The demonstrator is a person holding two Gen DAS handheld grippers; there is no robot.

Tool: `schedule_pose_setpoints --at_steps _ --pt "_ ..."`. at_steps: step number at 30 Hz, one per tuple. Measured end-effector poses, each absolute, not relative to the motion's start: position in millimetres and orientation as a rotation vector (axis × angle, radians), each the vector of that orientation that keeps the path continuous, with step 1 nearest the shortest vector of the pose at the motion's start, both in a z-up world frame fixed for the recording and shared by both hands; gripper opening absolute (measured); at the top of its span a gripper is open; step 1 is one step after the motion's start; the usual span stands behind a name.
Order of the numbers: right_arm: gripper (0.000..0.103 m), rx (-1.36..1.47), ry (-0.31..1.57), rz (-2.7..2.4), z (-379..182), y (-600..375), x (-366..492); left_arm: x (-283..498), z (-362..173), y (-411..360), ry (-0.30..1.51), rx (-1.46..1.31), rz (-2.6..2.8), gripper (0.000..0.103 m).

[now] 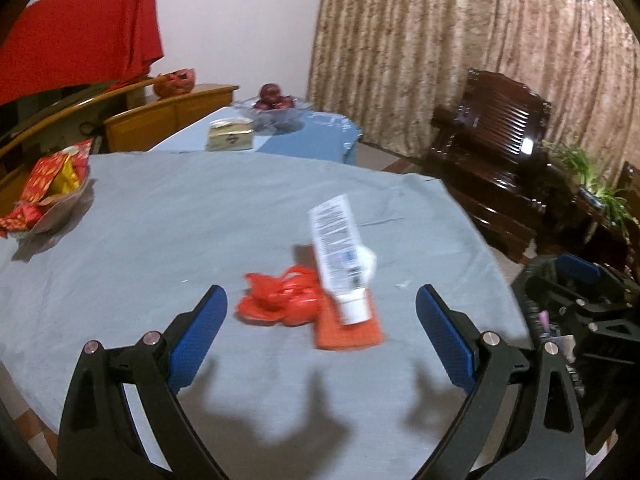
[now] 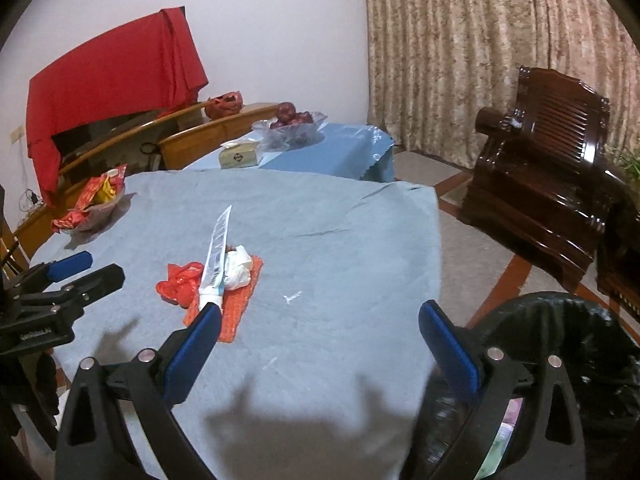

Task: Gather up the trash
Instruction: 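Move both tools back over the table toward the red plastic bag, then grasp the red plastic bag with the left tool and lift it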

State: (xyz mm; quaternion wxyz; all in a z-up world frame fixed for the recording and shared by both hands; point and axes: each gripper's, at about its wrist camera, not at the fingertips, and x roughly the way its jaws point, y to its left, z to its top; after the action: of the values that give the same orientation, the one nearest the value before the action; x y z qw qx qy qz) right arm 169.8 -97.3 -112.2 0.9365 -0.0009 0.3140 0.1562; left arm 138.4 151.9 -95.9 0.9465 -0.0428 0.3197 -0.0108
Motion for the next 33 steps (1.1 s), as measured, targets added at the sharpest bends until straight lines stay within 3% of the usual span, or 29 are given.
schedule_pose_setpoints --at_steps 8,12,25,27,31,33 --pt "0.096 -0.029 0.680 0.339 -142.7 -63.1 193.8 157.8 -128.3 187.2 0.700 -0.082 0.036 0.092" --pt "0.091 -0.035 0.708 0.353 -157.4 -48.0 202.8 168.3 -142.6 196.1 0.728 -0.089 0.040 0.085" --pt "0.086 -0.057 0.760 0.361 -181.5 -38.7 219.9 214.7 -178.2 191.5 0.781 -0.110 -0.018 0.084" --pt "0.086 -0.057 0.761 0.361 -182.2 -39.6 221.2 219.3 -183.3 189.7 0.799 -0.114 -0.037 0.075" --pt "0.086 -0.056 0.762 0.363 -182.6 -39.6 222.6 225.8 -189.1 189.1 0.825 -0.171 -0.110 0.047" --pt "0.086 -0.055 0.759 0.365 -182.1 -38.8 221.9 225.3 -188.5 186.5 0.823 -0.178 -0.122 0.040"
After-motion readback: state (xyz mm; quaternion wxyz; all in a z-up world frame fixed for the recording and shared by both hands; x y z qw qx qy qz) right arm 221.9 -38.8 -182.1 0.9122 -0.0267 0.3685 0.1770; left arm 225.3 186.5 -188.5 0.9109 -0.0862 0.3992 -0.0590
